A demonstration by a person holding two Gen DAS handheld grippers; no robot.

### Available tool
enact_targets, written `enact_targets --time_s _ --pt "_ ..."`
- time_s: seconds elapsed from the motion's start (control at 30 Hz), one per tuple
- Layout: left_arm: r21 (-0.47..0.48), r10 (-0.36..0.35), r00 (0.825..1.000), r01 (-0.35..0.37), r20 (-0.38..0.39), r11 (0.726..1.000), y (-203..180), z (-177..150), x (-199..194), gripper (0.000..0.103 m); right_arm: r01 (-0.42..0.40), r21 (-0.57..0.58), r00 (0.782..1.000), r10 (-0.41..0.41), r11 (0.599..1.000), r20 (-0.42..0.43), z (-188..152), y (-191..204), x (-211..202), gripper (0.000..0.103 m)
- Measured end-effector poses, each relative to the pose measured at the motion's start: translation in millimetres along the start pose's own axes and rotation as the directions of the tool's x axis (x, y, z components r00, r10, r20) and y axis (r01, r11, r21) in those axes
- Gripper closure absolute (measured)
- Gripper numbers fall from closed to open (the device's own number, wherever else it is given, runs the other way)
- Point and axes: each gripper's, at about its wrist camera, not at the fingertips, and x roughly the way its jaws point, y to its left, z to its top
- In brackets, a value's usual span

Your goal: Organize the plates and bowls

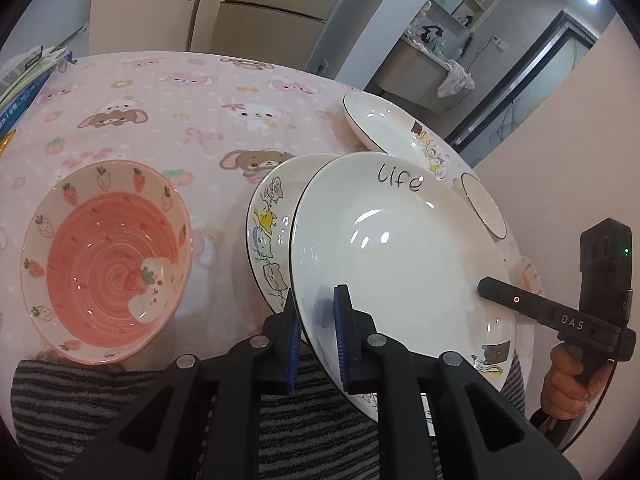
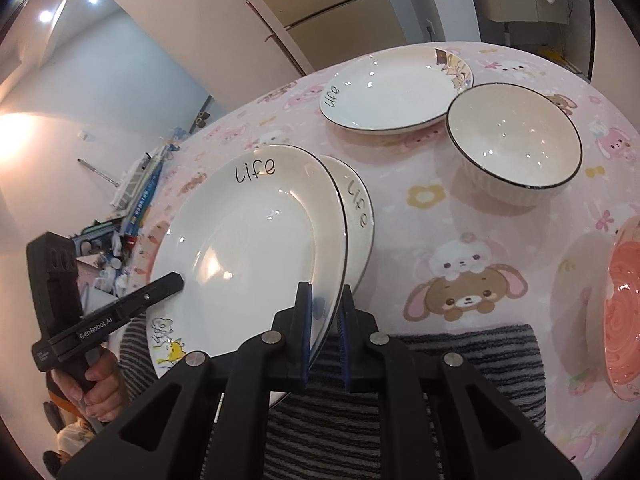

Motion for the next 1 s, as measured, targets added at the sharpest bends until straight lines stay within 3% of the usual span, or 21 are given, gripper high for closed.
enact_targets --time_s 0.37,1.0 --pt "0.025 0.027 1.0 -0.026 -0.016 0.999 0.4 -5.4 21.3 0.087 0.024 0.034 0.999 -0.023 0.999 -0.043 -5.6 -13.7 15.0 0.09" --pt "0.068 0.054 0.998 -0.056 0.035 0.996 -1.0 -9.3 19.4 0.085 0.118 -0.029 0.991 -0.119 0.993 -0.058 -2.8 3.4 19.7 0.086"
